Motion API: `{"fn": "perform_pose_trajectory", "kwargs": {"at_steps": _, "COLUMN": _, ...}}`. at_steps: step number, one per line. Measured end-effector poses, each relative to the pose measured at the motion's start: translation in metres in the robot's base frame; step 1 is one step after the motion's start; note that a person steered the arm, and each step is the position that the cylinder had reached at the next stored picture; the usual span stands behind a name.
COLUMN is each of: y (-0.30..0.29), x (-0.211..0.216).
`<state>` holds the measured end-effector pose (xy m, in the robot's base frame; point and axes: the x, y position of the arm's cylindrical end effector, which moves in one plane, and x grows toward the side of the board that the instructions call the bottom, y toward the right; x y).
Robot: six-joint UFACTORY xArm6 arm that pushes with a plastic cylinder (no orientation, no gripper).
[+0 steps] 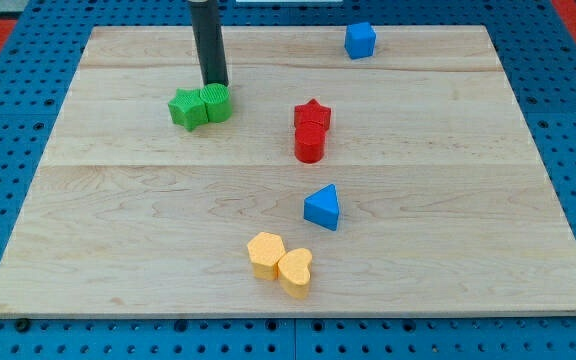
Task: Push the green circle along with the green star to the center left
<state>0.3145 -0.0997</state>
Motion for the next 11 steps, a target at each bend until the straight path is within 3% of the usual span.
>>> {"fn": "perform_pose_trajectory", "kwargs": {"at_steps": 2, "y": 0.024, "x": -0.033}}
{"fn": "perform_pose_trajectory", "kwargs": {"at_steps": 4, "y": 0.063, "x": -0.006}}
{"fn": "perform_pose_trajectory", "kwargs": {"at_steps": 5, "y": 0.051, "x": 0.024}}
{"fn": "perform_pose_trajectory", "kwargs": {"at_steps": 8, "y": -0.055, "x": 0.034}}
{"fn": "perform_pose_trajectory", "kwargs": {"at_steps": 11, "y": -0.105, "x": 0.039}}
